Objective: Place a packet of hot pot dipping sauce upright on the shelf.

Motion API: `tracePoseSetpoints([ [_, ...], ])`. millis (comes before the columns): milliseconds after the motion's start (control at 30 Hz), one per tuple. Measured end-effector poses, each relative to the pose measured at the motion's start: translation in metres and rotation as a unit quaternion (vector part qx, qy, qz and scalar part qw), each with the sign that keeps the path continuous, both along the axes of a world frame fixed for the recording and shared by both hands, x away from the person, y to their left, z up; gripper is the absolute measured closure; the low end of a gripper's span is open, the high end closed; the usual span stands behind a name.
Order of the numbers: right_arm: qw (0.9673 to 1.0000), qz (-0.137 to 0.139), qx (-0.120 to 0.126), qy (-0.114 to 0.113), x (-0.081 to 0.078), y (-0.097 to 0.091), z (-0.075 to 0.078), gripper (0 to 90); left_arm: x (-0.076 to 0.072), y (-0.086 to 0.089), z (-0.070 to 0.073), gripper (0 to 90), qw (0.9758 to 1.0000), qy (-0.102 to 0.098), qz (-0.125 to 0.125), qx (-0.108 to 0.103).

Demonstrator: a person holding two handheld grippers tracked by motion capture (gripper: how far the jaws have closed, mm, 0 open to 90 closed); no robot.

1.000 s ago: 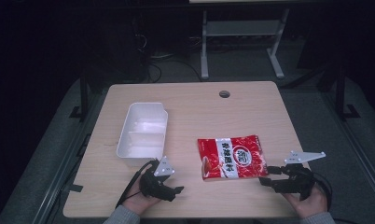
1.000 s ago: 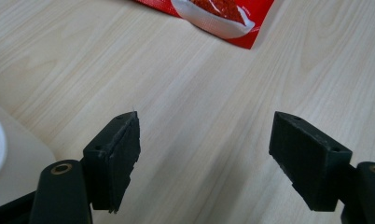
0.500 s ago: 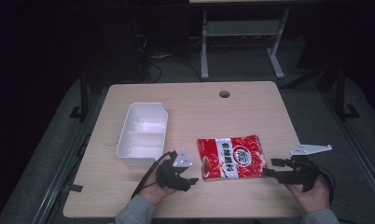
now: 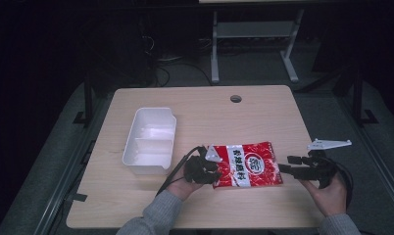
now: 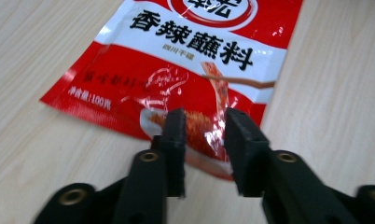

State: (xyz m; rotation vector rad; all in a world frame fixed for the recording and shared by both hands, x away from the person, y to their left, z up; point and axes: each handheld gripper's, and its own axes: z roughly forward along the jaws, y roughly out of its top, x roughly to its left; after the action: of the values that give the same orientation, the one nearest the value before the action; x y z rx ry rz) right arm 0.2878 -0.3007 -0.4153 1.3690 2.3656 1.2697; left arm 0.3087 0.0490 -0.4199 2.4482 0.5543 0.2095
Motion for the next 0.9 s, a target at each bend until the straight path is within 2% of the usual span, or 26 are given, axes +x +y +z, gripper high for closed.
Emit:
tracePoseSetpoints([
  [67, 1.0, -0.004, 0.0, 0.003, 0.002, -0.001, 0.0, 40.6, 0.004, -0.005, 0.0, 80.2, 1.0, 0.0, -0.003, 0.003],
  [100, 0.9999, -0.01, -0.002, 0.009, 0.006, -0.002, -0.001, 41.5, 0.005, -0.008, 0.001, 80.2, 1.0, 0.0, -0.004, 0.006],
  [233, 0.9994, -0.023, 0.001, 0.026, 0.015, -0.002, -0.002, 43.4, 0.015, -0.021, 0.001, 89.9, 0.9997, 0.004, -0.002, 0.026],
  [367, 0.9985, -0.026, 0.004, 0.047, 0.027, 0.0, -0.007, 45.2, 0.023, -0.031, -0.002, 90.0, 0.9989, 0.008, 0.0, 0.047],
  [467, 0.9972, -0.028, 0.007, 0.069, 0.036, 0.001, -0.015, 46.6, 0.027, -0.036, -0.005, 90.0, 0.9985, 0.013, 0.006, 0.053],
  [567, 0.9956, -0.028, 0.012, 0.089, 0.04, 0.002, -0.023, 47.7, 0.029, -0.04, -0.011, 90.0, 0.9974, 0.022, 0.004, 0.068],
  [733, 0.9937, -0.035, 0.02, 0.105, 0.042, 0.0, -0.03, 49.6, 0.031, -0.041, -0.013, 90.0, 0.9973, 0.028, 0.011, 0.067],
  [900, 0.9922, -0.036, 0.017, 0.118, 0.043, 0.004, -0.034, 51.8, 0.029, -0.043, -0.013, 90.0, 0.997, 0.021, 0.008, 0.075],
])
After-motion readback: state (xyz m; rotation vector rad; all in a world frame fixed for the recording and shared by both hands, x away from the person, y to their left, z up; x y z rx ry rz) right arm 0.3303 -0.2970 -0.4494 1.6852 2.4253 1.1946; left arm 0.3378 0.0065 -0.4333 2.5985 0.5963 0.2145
